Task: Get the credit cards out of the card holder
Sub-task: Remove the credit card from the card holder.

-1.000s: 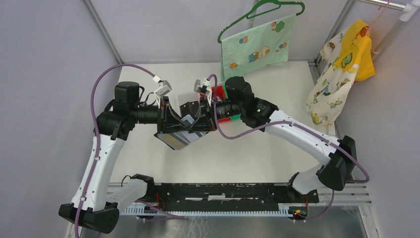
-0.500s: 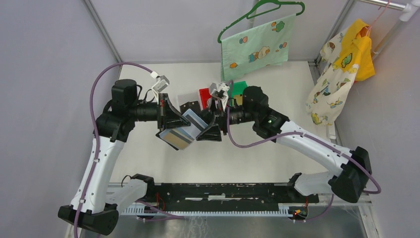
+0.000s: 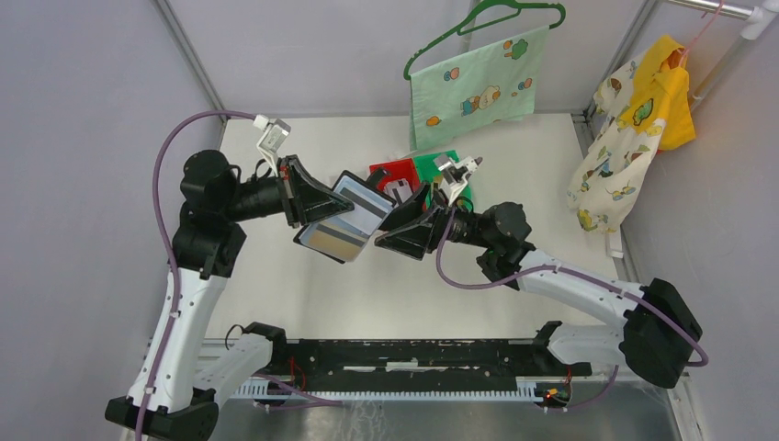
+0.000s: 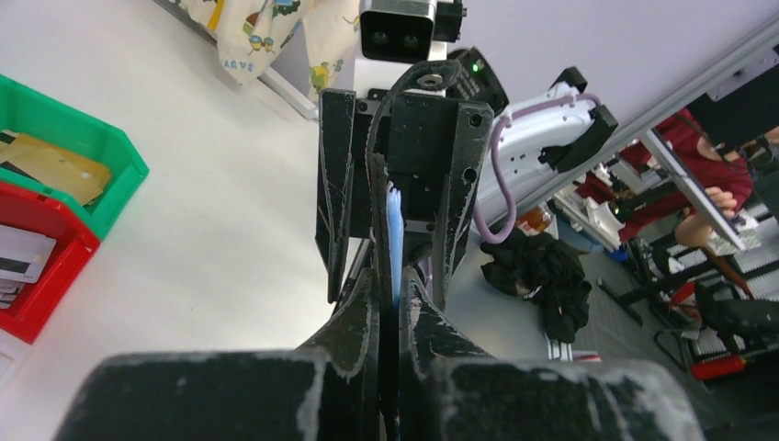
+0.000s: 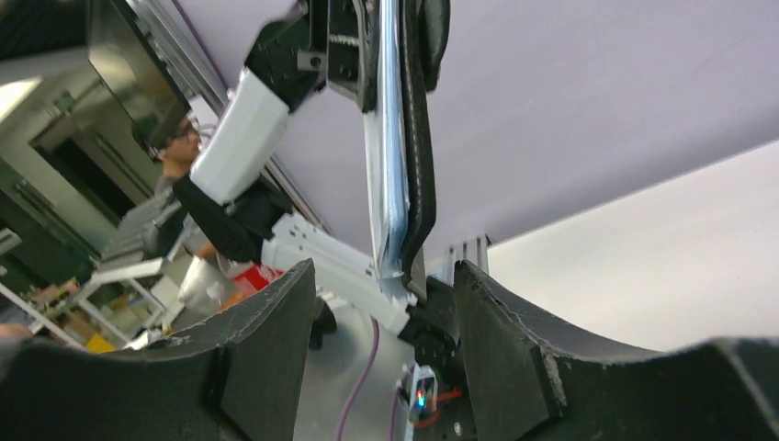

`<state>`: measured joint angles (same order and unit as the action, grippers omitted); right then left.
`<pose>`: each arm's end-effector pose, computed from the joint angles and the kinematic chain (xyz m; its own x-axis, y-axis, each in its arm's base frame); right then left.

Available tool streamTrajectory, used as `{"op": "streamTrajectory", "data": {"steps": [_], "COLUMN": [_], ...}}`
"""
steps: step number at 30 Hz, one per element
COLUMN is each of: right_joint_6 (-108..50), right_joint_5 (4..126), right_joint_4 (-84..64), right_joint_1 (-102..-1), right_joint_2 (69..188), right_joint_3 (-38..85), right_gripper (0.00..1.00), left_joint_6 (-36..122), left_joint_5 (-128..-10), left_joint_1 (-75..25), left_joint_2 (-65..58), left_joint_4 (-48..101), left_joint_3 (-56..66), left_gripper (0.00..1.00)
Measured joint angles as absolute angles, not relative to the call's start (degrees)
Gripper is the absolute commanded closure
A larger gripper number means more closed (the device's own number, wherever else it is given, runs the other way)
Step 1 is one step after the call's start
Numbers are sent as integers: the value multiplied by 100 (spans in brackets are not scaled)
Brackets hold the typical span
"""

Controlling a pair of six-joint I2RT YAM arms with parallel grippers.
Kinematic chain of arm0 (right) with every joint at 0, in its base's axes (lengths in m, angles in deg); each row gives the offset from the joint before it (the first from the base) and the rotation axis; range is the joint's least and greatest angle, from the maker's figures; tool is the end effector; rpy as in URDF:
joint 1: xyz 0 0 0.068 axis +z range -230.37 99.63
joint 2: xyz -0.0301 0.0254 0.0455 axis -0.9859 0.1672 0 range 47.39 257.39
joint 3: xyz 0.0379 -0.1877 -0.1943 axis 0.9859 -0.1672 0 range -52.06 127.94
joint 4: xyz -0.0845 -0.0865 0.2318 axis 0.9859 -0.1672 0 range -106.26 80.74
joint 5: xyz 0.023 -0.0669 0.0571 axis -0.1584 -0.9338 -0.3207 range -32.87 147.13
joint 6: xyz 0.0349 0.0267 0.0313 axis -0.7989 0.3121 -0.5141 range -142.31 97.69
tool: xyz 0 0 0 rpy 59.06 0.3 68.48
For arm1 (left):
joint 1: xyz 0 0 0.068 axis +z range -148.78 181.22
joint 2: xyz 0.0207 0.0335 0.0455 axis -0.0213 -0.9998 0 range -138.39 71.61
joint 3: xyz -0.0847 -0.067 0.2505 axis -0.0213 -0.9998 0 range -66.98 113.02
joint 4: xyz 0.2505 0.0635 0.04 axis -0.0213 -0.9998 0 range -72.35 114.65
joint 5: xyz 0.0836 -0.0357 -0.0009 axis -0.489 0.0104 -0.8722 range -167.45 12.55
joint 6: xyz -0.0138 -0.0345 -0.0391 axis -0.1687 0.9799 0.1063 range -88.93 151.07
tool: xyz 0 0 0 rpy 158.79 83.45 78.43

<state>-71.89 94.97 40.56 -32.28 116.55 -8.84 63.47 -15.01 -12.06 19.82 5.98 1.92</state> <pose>0.1613 0.2127 0.3484 -0.5574 0.2790 -0.7819 -0.8298 -0.1581 0.5351 0.1521 -0.0683 0.4479 -0.5415 -0.1269 -0.8311 0.8038 0.2117 -0.5560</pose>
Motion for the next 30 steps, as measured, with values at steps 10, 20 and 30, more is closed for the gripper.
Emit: {"op": "streamTrajectory", "data": {"steps": [10,20,30], "right_joint_6": [-8512,-8555,-6354], "right_joint_5": [8848,8741,9764], "right_joint_4": [6131,6085,2142], "right_joint_1": [-3223,-3116,-3153], "right_joint_2": [12259,12471,12396], "right_joint_3": [-1050,-790,771], "right_gripper": [42,100,100], "left_joint_6": [6784,6878,4802], "left_joint_5": [-1606,-1637,-1578], "left_joint_1": [-1206,-1206,-1206], "left_joint_2": [2072,2107,1796], "left_joint_4": [880,945,-1068], "left_joint_3": [157,35,303], "left_gripper": [98,60,60]}}
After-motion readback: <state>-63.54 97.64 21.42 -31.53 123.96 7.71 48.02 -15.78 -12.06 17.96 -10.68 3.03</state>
